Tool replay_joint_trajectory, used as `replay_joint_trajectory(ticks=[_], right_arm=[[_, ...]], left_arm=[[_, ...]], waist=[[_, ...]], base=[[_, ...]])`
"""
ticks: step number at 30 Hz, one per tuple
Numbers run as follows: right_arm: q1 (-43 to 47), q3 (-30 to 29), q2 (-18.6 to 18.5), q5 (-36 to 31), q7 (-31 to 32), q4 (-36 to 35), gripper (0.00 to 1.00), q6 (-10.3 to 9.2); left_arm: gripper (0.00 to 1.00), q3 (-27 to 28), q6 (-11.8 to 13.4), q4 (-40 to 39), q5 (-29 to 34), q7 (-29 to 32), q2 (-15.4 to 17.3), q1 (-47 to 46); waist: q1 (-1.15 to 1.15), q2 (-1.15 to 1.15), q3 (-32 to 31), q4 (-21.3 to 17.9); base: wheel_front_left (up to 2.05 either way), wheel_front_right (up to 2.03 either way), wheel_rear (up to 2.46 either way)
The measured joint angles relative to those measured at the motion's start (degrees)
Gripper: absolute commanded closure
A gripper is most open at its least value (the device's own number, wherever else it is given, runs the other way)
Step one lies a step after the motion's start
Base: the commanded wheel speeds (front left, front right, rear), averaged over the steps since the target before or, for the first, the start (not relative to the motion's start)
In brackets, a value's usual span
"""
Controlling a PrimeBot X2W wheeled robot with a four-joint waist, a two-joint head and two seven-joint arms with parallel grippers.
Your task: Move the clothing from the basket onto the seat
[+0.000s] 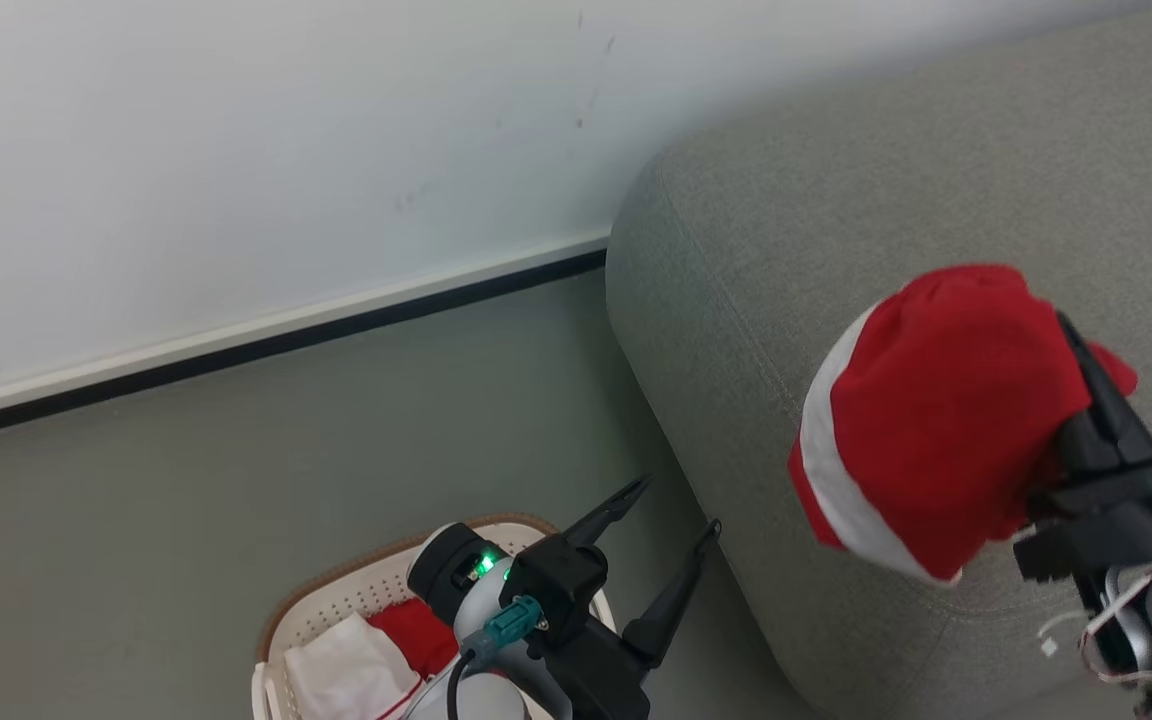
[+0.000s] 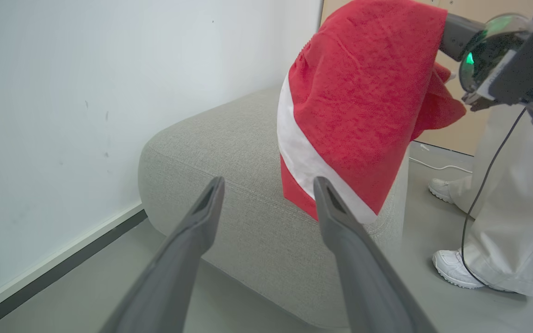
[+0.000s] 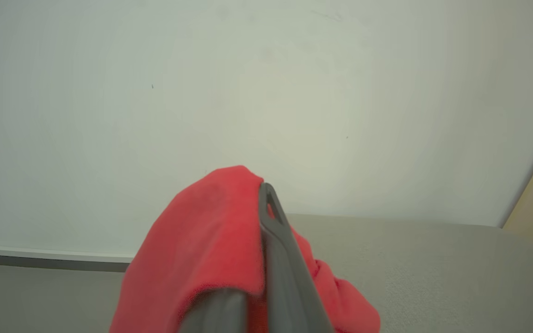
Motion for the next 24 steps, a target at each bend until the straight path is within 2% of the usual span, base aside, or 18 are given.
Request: replay_joint_trajectory(ticks=[16,24], right_arm=[[-34.0,-4.1,-1.6,2.0,4.3,14.8,1.00,4.07],[-41.5,-5.9,-5.6,2.0,4.9,22.6,1.00,5.11]], left_arm=[[0.00,1.5,1.3,-4.8,3.2,1.4,4.0,-5.8],[0.00,2.3,2.0,-9.3,5.9,1.4,5.8,-8.2]], waist=[[0.01,0.00,11.8,-0.2],[0.01,0.01,17.8,0.9]], base=[[0.00,0.00,0.00],[0.00,0.00,0.00]])
